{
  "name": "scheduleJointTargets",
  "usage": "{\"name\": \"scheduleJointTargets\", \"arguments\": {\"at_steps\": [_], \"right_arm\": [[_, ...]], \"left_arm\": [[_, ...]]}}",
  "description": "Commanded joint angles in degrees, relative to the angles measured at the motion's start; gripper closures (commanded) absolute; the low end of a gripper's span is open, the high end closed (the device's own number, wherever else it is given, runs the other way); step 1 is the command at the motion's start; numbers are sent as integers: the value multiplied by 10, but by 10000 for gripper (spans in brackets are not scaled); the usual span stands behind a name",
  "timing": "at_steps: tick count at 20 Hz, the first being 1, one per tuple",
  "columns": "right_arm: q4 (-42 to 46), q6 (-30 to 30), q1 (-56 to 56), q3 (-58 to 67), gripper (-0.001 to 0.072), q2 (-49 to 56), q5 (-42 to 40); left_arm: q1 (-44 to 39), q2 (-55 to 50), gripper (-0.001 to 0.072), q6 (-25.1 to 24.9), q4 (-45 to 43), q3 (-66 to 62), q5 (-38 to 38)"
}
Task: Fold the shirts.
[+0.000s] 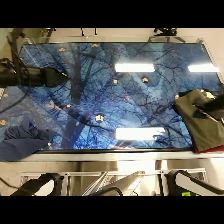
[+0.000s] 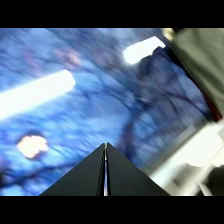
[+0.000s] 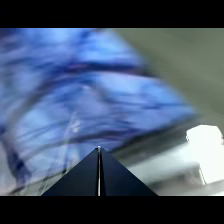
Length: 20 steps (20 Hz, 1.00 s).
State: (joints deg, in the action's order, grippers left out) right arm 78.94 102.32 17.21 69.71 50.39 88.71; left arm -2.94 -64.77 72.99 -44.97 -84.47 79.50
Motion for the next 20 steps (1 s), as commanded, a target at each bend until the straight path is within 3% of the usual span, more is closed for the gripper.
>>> {"name": "scheduleJointTargets", "arguments": {"at_steps": [1, 5, 8, 20], "right_arm": [[-46, -3, -166, -78, 694, -52, -68], [-53, 56, -343, -244, 694, -126, -130], [-72, 62, -403, -287, 694, -135, -167], [-72, 62, -410, -287, 693, -135, -152]], "left_arm": [[-87, 71, 690, 32, -5, 112, -15], [-219, 183, 689, 75, -4, 338, -104], [-287, 235, 689, 114, -4, 448, -171], [-282, 257, 688, 121, -3, 503, -186]]}}
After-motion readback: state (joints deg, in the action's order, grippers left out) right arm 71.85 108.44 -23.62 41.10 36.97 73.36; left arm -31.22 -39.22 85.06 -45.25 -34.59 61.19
